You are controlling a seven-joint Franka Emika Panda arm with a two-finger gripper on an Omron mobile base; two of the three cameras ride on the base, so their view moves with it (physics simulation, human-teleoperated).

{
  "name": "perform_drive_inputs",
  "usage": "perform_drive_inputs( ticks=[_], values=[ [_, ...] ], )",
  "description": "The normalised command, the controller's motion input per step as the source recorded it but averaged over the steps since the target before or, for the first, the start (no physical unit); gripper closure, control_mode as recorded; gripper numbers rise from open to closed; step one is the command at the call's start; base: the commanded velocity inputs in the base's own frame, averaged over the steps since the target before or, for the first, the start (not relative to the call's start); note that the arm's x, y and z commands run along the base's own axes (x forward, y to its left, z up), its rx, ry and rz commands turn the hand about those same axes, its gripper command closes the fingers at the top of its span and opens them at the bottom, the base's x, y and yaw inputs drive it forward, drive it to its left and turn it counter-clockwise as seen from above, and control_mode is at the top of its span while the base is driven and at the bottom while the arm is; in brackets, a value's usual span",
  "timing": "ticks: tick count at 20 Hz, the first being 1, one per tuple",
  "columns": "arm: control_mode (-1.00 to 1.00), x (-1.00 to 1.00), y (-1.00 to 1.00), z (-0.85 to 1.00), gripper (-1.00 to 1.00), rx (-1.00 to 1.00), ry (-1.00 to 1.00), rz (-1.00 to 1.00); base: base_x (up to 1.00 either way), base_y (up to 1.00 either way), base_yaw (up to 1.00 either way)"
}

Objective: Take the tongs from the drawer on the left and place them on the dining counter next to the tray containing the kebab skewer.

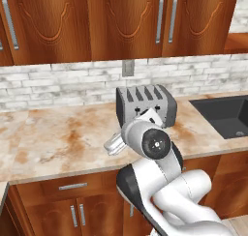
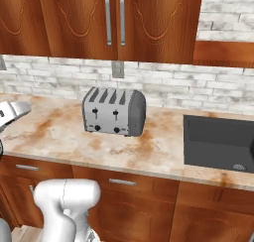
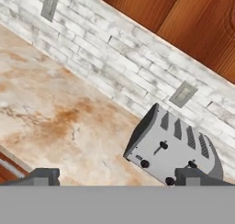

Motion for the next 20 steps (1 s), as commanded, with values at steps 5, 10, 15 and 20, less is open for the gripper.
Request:
perform_drive_inputs(
  ticks=[5, 10, 15, 20],
  values=[
    [-1.00, -0.40, 0.10, 0.11, -1.00, -0.04, 0.00, 0.00, 0.00, 0.00, 0.00],
    [-1.00, -0.06, 0.43, -0.14, -1.00, -0.05, -0.05, 0.00, 0.00, 0.00, 0.00],
    [-1.00, 0.00, 0.08, -0.16, -1.00, 0.00, -0.07, 0.03, 0.00, 0.00, 0.00],
    [-1.00, 0.00, 0.07, -0.05, -1.00, -0.13, 0.06, 0.03, 0.00, 0.00, 0.00]
  ],
)
